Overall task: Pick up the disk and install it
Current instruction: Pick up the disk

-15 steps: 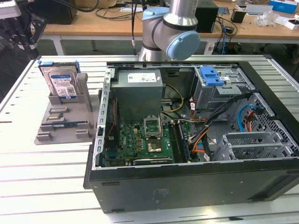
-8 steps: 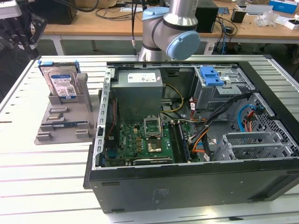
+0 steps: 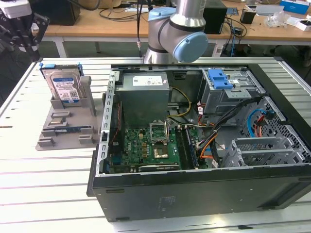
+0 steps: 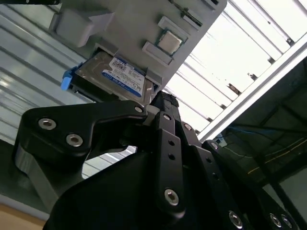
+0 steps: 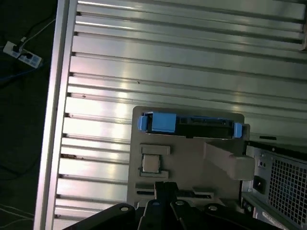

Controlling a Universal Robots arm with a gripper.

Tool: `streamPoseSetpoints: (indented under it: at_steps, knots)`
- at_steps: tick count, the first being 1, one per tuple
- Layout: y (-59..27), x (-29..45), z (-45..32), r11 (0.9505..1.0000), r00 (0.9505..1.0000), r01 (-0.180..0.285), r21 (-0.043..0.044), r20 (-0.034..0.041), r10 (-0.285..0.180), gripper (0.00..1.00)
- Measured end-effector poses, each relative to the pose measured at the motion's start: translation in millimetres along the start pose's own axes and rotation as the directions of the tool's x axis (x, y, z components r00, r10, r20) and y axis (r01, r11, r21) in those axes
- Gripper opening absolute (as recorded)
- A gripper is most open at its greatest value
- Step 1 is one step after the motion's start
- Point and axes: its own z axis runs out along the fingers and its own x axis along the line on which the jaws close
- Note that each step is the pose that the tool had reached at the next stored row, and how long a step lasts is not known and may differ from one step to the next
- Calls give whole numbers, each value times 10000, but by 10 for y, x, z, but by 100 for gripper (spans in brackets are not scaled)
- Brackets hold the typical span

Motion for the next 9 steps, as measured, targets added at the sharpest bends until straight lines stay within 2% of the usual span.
streamPoseSetpoints:
  at_steps: [2,3,6,7,9]
  knots:
    - [0,0,0,9978,9978,664,-16,0,-664,11]
    - [0,0,0,9964,9964,846,-19,0,-846,11]
    - [0,0,0,9849,9849,1733,-39,2,-1733,11]
    - [0,0,0,9799,9800,1992,-45,3,-1992,11]
    - [0,0,0,9615,9615,2749,-62,6,-2749,11]
